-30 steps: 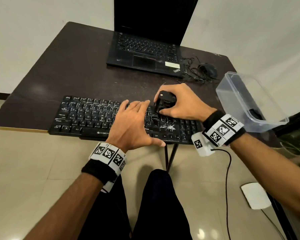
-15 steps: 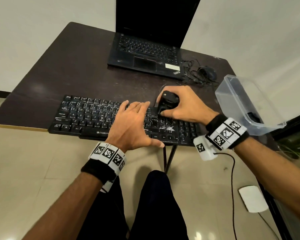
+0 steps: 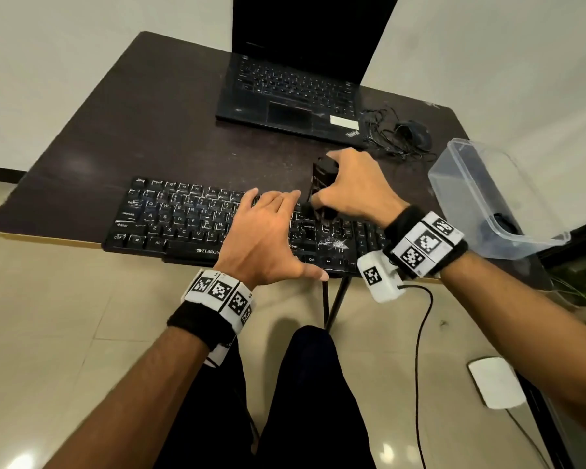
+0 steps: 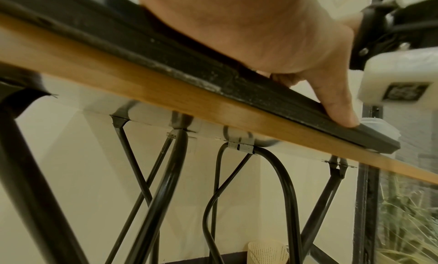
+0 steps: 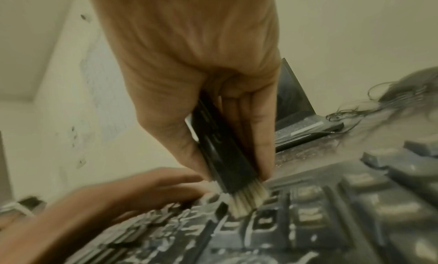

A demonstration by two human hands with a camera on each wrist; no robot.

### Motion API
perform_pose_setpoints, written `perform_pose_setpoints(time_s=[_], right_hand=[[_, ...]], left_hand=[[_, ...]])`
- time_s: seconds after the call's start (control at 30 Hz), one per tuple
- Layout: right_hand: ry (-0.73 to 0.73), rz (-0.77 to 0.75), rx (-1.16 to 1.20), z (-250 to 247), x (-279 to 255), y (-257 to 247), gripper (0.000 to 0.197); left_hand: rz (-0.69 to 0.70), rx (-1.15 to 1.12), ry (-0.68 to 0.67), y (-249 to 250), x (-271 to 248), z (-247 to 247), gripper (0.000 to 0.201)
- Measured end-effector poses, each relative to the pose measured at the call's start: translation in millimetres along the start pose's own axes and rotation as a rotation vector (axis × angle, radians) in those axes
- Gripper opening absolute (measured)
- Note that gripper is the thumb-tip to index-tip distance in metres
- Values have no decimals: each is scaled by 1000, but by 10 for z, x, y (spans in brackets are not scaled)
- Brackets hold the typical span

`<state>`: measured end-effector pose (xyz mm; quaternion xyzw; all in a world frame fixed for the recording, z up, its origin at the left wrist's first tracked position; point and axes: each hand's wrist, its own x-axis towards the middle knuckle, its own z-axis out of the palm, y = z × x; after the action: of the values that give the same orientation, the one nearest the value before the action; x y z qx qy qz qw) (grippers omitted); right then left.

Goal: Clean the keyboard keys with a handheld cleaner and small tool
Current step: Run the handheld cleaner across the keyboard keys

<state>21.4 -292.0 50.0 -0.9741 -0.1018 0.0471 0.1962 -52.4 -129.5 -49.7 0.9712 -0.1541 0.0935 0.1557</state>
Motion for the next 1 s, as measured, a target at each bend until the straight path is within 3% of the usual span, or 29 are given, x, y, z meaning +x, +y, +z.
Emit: perform_pose_setpoints(time_s=[0.17,0.33,0.5,0.63,0.77,0.9,1.0], right_hand=[[-94,16,-19,-45,-72,33,25],[135,41,79,35,-57,62,26],[-84,41,33,-15,-194,103,29],[153,98,21,-92,-84,193,30],[-12,36,49,-113,-225,281,29],[146,103,61,-144,-185,414,29],[72,57,18,-161,-249,435,32]], left_hand=[[-5,-1,-2,-9,6,-10,148],[0,6,-6,11,-4,-18,147],[-4,-2,-9,4,7,-17,147],[-4,-1,-19,16,-5,-27,148],[-12,2,-23,-5,5,-25,148],[-3,-15,-16,1,-2,-10,148],[-12,-15,-16,-11,17,-18,148]])
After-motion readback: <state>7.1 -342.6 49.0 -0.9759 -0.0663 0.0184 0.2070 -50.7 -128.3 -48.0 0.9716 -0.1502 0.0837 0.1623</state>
